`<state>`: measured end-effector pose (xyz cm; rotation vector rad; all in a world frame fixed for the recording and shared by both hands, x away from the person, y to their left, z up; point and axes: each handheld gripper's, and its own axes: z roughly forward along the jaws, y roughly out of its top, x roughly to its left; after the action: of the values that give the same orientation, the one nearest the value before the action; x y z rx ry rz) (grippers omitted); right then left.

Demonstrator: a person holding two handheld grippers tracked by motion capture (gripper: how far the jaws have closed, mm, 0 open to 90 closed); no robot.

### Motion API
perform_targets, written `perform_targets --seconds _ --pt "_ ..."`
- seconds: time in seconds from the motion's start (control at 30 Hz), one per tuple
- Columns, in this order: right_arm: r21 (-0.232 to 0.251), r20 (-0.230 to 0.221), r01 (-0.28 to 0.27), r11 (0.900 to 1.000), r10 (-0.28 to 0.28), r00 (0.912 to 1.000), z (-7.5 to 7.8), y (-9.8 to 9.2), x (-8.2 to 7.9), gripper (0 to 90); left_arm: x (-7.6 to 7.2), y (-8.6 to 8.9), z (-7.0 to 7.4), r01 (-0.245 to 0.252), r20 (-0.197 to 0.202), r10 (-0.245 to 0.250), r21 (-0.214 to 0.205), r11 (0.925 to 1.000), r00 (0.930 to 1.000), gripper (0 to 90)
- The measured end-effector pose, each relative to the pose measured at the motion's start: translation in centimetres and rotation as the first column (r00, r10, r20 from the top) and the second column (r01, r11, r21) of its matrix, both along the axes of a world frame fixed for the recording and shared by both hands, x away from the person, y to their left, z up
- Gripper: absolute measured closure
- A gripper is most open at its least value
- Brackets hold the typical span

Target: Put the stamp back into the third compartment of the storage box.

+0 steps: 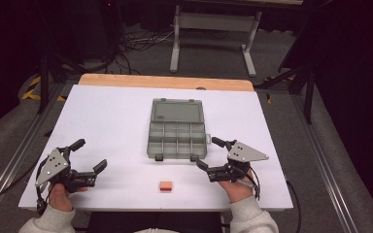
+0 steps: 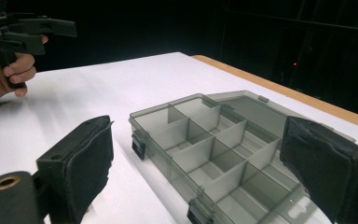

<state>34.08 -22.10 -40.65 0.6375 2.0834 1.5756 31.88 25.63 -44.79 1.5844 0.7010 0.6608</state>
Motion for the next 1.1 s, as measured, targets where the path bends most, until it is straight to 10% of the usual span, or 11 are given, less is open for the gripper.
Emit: perform_targets --seconds 1.1 --pt "-0.089 -0.079 -0.218 0.9720 0.211 0.9743 1.4 6.2 1.3 10.7 0.2 0.0 -0.1 0.013 -0.002 -0.013 0.008 0.9999 0.9999 0.5"
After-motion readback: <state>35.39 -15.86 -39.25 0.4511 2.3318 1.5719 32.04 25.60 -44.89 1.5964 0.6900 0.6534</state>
